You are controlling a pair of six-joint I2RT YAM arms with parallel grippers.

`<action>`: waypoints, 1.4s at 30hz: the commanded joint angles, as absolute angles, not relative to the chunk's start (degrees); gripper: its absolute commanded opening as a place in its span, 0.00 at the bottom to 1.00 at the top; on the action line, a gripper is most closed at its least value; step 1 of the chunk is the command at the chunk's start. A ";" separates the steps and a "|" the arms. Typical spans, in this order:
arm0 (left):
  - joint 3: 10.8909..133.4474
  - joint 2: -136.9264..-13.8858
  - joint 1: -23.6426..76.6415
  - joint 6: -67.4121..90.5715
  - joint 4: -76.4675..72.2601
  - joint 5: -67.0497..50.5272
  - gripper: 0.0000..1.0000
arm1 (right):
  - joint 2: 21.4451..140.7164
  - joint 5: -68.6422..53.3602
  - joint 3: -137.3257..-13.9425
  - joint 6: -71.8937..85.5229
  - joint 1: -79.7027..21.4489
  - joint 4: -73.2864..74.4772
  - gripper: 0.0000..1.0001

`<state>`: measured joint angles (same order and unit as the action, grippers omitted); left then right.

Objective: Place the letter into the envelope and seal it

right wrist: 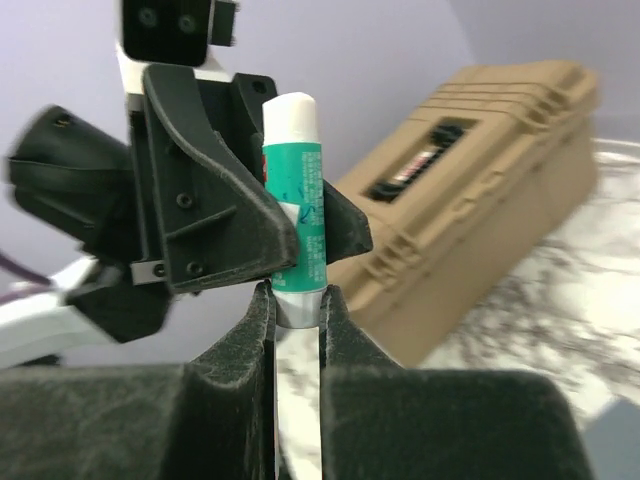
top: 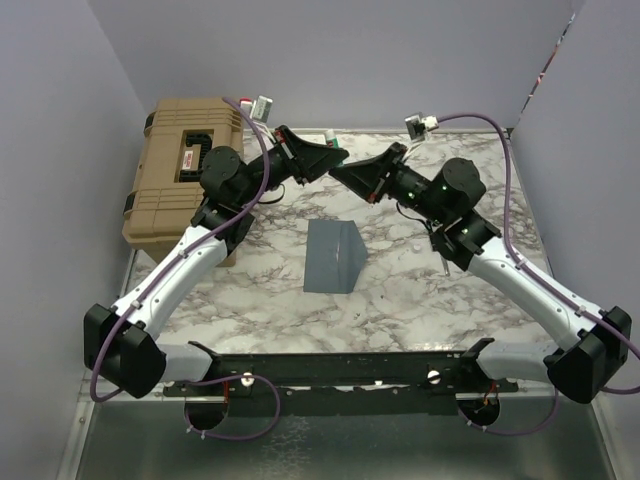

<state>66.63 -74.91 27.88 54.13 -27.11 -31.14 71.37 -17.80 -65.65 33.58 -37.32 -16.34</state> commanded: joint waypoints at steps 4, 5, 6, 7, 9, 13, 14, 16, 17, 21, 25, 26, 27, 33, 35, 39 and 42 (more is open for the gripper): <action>69.92 -72.17 27.99 53.38 -37.78 -42.74 0.00 | 66.87 -32.09 -57.89 68.93 -34.45 -44.03 0.01; 69.85 -71.90 27.95 54.07 -38.81 -43.32 0.00 | 67.00 -32.58 -57.59 72.08 -34.45 -47.22 0.01; 69.73 -71.55 27.97 54.75 -39.97 -44.04 0.00 | 67.42 -33.24 -57.63 75.34 -34.45 -49.94 0.01; 69.70 -71.24 28.04 55.25 -40.67 -44.53 0.00 | 67.86 -33.84 -57.84 78.42 -34.45 -52.52 0.01; 69.70 -70.83 28.01 56.24 -41.63 -44.58 0.00 | 68.78 -34.09 -58.19 84.17 -34.45 -56.96 0.01; 68.89 -69.58 28.03 57.76 -41.92 -41.57 0.00 | 68.42 -34.08 -59.14 84.96 -34.45 -57.56 0.01; 68.37 -69.31 28.04 58.05 -41.86 -40.28 0.00 | 67.17 -33.76 -60.11 80.39 -34.45 -52.44 0.03; 68.16 -69.30 28.02 58.52 -40.42 -37.40 0.00 | 63.96 -30.87 -63.22 66.60 -34.45 -36.88 0.32; 68.38 -69.43 28.00 58.81 -39.15 -36.01 0.00 | 62.59 -28.58 -64.75 58.71 -34.52 -29.68 0.49; 69.84 -69.95 27.97 58.11 -31.50 -29.36 0.00 | 58.49 -19.86 -65.15 35.95 -34.54 -15.23 0.81; 70.51 -70.05 27.99 60.23 -24.98 -21.66 0.00 | 59.04 -18.16 -66.69 20.32 -34.54 -9.68 0.82; 70.30 -69.98 28.02 61.60 -24.18 -20.18 0.00 | 59.75 -17.40 -67.32 16.86 -34.58 -8.05 0.81; 70.03 -69.89 28.04 63.12 -23.50 -18.91 0.00 | 60.29 -16.26 -67.77 14.16 -34.69 -6.95 0.80; 70.30 -69.44 28.01 67.82 -18.31 -14.98 0.00 | 62.48 -7.63 -67.15 -1.97 -38.80 -9.99 0.75; 70.27 -69.52 27.99 69.20 -17.69 -14.57 0.00 | 63.63 -4.82 -67.24 -6.30 -41.40 -11.93 0.75; 70.22 -70.09 28.03 70.80 -17.18 -14.94 0.00 | 66.52 -0.84 -66.95 -15.03 -47.57 -16.41 0.76; 70.18 -70.40 28.00 71.49 -17.16 -15.45 0.00 | 68.83 4.73 -67.34 -19.32 -50.13 -19.17 0.75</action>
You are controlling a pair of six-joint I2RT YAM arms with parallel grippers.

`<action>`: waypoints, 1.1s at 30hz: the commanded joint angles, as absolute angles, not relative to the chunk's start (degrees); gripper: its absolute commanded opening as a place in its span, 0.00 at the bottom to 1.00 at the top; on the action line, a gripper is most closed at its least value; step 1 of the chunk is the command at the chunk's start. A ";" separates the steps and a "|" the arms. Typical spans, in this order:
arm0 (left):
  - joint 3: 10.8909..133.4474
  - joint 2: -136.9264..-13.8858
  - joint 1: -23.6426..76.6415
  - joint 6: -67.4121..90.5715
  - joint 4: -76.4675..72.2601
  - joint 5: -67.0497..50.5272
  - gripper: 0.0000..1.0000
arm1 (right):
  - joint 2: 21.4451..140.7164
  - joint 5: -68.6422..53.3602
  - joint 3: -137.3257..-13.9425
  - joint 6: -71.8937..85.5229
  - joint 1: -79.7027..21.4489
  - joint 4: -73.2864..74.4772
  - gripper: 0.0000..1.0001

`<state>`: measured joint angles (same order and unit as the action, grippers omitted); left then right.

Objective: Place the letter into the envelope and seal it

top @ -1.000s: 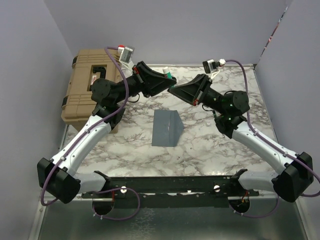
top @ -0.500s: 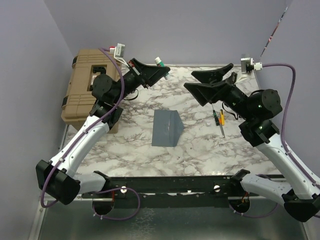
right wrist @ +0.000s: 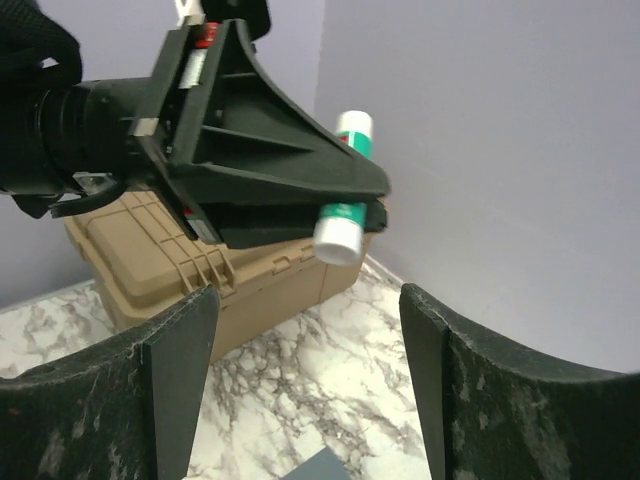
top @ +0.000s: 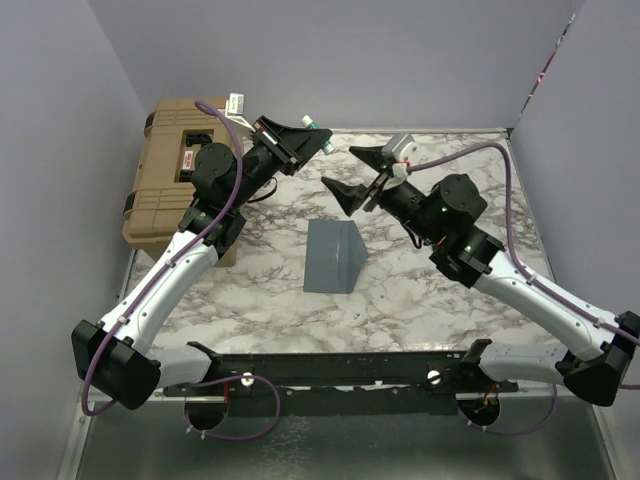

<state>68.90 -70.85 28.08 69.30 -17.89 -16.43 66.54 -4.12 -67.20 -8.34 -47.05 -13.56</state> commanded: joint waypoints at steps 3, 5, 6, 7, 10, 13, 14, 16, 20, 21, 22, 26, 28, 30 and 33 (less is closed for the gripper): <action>69.86 -70.56 28.02 71.81 -17.21 -15.62 0.00 | 70.37 6.36 -67.49 -20.79 -50.54 -21.51 0.73; 69.55 -71.01 27.95 72.82 -17.93 -16.32 0.00 | 70.98 5.71 -68.09 -21.52 -50.54 -20.86 0.67; 69.53 -71.35 27.94 73.10 -18.15 -16.87 0.00 | 71.03 5.98 -67.84 -22.03 -50.54 -21.47 0.64; 69.60 -71.55 27.95 73.12 -18.19 -17.34 0.00 | 70.98 5.80 -67.21 -22.41 -50.54 -22.45 0.59; 68.74 -71.22 27.95 73.36 -18.61 -17.52 0.00 | 70.83 5.41 -66.24 -22.87 -50.54 -25.16 0.55; 68.23 -70.93 27.95 73.37 -18.77 -17.53 0.00 | 71.10 5.86 -65.95 -23.21 -50.54 -26.74 0.65; 68.21 -70.97 27.90 73.45 -18.79 -17.62 0.00 | 71.20 5.53 -65.90 -23.28 -50.54 -27.04 0.68; 68.20 -71.10 27.90 73.39 -19.04 -17.88 0.00 | 71.57 4.64 -66.28 -23.30 -50.54 -26.49 0.70; 68.00 -71.07 27.94 73.50 -19.16 -18.00 0.00 | 72.48 4.84 -66.92 -23.39 -50.54 -25.91 0.64; 67.88 -70.94 27.95 73.62 -19.16 -17.80 0.00 | 72.66 5.06 -67.26 -23.48 -50.54 -25.55 0.60; 67.92 -70.81 27.91 73.65 -19.16 -17.73 0.00 | 72.80 5.09 -67.58 -23.48 -50.54 -25.01 0.57; 68.63 -70.92 27.95 73.39 -18.91 -18.14 0.00 | 73.06 4.21 -67.36 -23.28 -50.54 -25.29 0.54; 68.52 -70.85 27.95 73.39 -18.62 -18.19 0.00 | 73.03 3.75 -66.76 -23.28 -50.54 -26.58 0.54; 68.38 -70.84 27.95 73.47 -18.46 -18.26 0.00 | 73.09 3.62 -66.64 -23.63 -50.54 -27.33 0.54; 68.30 -70.88 27.95 73.47 -18.08 -18.62 0.00 | 73.00 3.17 -65.96 -23.95 -50.54 -29.54 0.53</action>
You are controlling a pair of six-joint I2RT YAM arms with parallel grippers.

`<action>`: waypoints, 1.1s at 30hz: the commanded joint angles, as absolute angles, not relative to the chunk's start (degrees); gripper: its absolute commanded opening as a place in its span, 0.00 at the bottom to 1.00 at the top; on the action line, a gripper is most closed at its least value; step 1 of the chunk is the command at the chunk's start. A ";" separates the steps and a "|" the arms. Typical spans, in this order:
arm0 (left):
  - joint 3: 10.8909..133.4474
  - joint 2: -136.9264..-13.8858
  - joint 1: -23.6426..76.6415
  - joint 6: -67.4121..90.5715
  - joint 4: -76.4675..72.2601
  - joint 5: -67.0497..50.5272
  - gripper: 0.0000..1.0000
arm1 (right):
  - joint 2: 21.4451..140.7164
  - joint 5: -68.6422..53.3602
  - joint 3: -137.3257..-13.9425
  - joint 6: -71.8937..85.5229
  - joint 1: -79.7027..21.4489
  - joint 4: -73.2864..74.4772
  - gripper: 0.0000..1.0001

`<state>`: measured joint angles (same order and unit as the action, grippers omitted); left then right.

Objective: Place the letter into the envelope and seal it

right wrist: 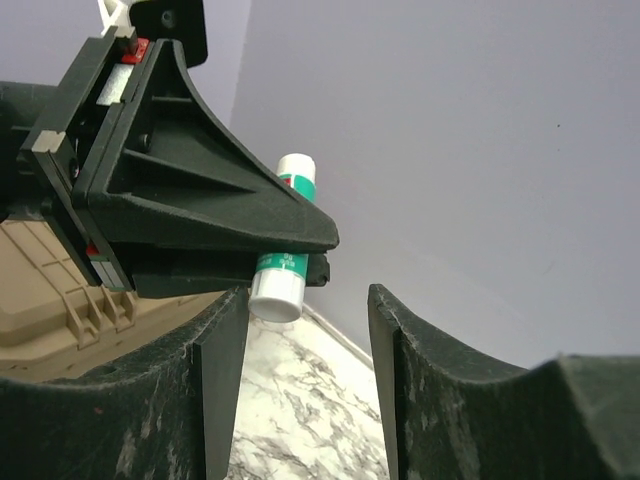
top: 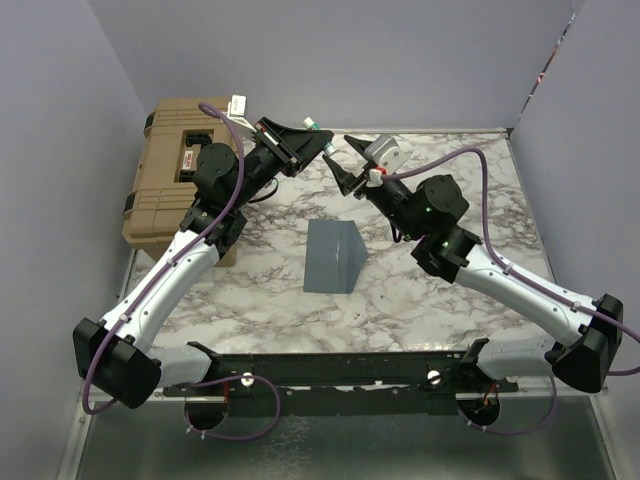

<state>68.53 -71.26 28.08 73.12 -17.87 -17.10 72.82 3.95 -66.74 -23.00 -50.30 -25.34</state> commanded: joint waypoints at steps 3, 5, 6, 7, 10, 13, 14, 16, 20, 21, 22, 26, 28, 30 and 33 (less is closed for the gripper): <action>68.31 -70.93 27.95 73.56 -18.03 -18.95 0.00 | 73.20 2.34 -65.88 -24.53 -50.54 -30.25 0.50; 68.37 -70.92 27.94 73.50 -18.02 -19.06 0.00 | 73.45 2.12 -66.19 -24.56 -50.54 -29.97 0.47; 68.38 -70.82 27.93 73.48 -18.02 -19.07 0.00 | 73.62 2.13 -66.33 -24.53 -50.54 -29.73 0.46; 68.38 -70.84 27.95 73.40 -18.02 -19.09 0.00 | 73.71 2.04 -66.42 -24.60 -50.54 -29.38 0.44; 68.47 -70.65 27.97 73.21 -18.10 -19.48 0.00 | 73.81 1.93 -66.39 -24.34 -50.54 -29.04 0.37; 68.55 -70.42 27.95 72.96 -18.03 -19.70 0.00 | 74.27 2.54 -67.08 -23.38 -50.54 -27.49 0.29; 68.63 -70.36 27.95 72.87 -18.06 -19.80 0.00 | 74.41 2.71 -67.21 -22.91 -50.54 -27.17 0.27; 68.73 -70.37 27.95 72.78 -18.07 -20.10 0.00 | 74.28 2.97 -67.24 -21.29 -50.54 -26.87 0.22; 68.56 -70.10 27.94 72.16 -18.40 -20.34 0.00 | 74.03 3.99 -68.35 -16.09 -50.54 -24.19 0.01; 68.43 -69.93 27.90 71.77 -18.64 -20.43 0.00 | 73.89 4.04 -68.94 -14.02 -50.53 -23.10 0.01; 68.32 -69.76 27.92 71.42 -19.05 -20.47 0.00 | 73.69 4.05 -69.66 -11.74 -50.48 -21.66 0.01; 66.84 -68.64 27.95 69.19 -22.87 -20.05 0.00 | 73.29 4.41 -73.71 3.19 -49.53 -14.53 0.01; 66.58 -68.21 27.95 66.70 -24.04 -19.31 0.00 | 73.11 2.94 -75.45 14.50 -47.92 -11.53 0.01; 65.71 -67.74 27.95 64.51 -26.78 -19.13 0.00 | 72.02 0.72 -74.62 27.90 -45.27 -12.27 0.01; 64.07 -67.52 27.93 61.28 -33.40 -20.39 0.00 | 70.14 -4.32 -70.25 50.03 -40.75 -16.56 0.01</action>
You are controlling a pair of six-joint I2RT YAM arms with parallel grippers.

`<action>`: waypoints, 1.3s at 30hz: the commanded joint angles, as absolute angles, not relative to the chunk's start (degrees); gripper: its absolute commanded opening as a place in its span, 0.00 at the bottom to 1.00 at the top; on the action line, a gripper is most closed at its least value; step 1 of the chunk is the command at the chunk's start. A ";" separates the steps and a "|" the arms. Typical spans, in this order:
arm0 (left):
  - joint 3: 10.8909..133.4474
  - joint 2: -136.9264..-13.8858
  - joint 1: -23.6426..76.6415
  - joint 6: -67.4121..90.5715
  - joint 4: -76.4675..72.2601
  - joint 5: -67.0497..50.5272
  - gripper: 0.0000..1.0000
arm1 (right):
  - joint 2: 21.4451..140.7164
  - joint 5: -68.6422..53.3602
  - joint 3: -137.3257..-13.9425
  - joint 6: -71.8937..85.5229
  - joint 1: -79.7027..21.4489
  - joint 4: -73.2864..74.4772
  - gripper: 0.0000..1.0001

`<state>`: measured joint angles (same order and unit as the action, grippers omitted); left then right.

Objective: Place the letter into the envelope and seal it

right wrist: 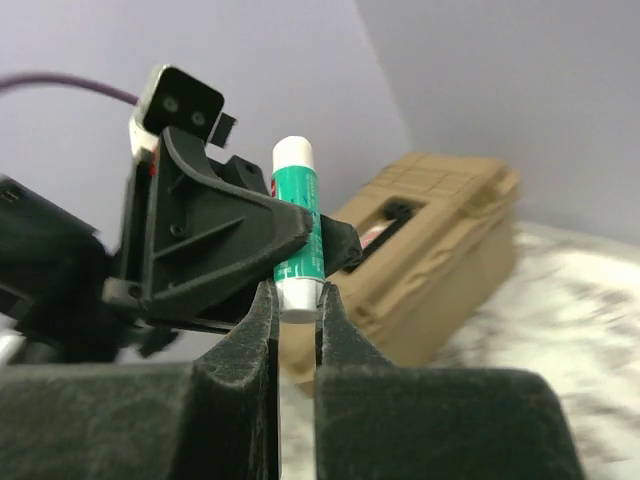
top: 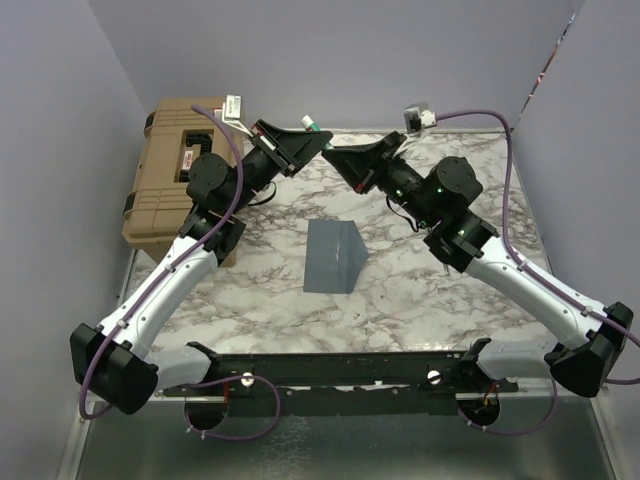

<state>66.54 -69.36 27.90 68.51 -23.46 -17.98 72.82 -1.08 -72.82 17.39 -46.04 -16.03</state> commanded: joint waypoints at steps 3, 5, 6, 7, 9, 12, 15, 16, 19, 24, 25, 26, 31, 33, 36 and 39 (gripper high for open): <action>63.86 -67.85 27.93 57.80 -37.25 -22.77 0.00 | 68.67 -7.68 -66.34 70.82 -37.34 -20.65 0.01; 63.65 -68.06 27.95 56.20 -40.17 -24.04 0.00 | 68.62 -8.73 -64.71 81.36 -37.04 -22.22 0.01; 63.63 -68.06 27.95 55.07 -41.08 -24.48 0.00 | 68.64 -10.00 -63.73 85.27 -37.01 -25.16 0.01; 63.51 -67.89 27.94 53.86 -41.55 -24.74 0.00 | 68.70 -11.56 -62.92 89.07 -36.99 -27.85 0.01; 63.29 -67.91 27.98 52.15 -43.33 -26.07 0.00 | 68.54 -13.33 -60.41 95.78 -37.00 -33.76 0.00; 63.20 -68.27 27.99 51.27 -43.58 -26.54 0.00 | 67.26 -12.11 -55.79 107.17 -37.08 -39.97 0.01; 62.70 -68.62 27.95 53.03 -43.59 -27.08 0.00 | 65.83 -9.48 -53.73 109.06 -37.09 -44.40 0.01; 62.30 -68.57 28.00 53.33 -43.59 -27.15 0.00 | 65.09 -9.22 -54.28 106.45 -37.09 -43.08 0.03; 61.02 -68.23 27.99 54.35 -43.59 -27.00 0.00 | 62.74 -9.01 -56.97 91.49 -37.09 -33.70 0.43; 60.29 -67.81 27.91 59.08 -42.42 -24.92 0.00 | 61.22 -11.59 -61.89 59.67 -37.08 -20.66 0.73; 60.36 -67.85 27.93 60.26 -41.77 -24.53 0.00 | 60.79 -12.45 -61.92 53.20 -37.09 -20.35 0.73; 60.38 -67.78 27.94 61.37 -41.07 -24.28 0.00 | 60.07 -13.27 -61.67 47.19 -37.09 -20.44 0.73; 59.33 -66.99 27.95 66.47 -38.64 -22.70 0.00 | 60.02 -19.24 -60.24 17.18 -37.70 -21.49 0.73; 59.48 -67.01 27.95 68.47 -37.20 -22.39 0.00 | 60.13 -18.67 -59.36 7.12 -38.49 -21.78 0.73; 59.59 -67.50 27.94 71.22 -35.25 -22.79 0.00 | 60.20 -16.91 -57.06 -3.45 -39.88 -26.38 0.71; 60.63 -68.88 27.89 71.25 -33.31 -24.77 0.00 | 61.63 -14.42 -56.52 -12.53 -42.41 -28.88 0.59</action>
<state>59.88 -68.40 27.92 68.23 -36.47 -23.94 60.14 -16.12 -57.76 9.04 -39.68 -24.86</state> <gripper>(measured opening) 0.202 0.631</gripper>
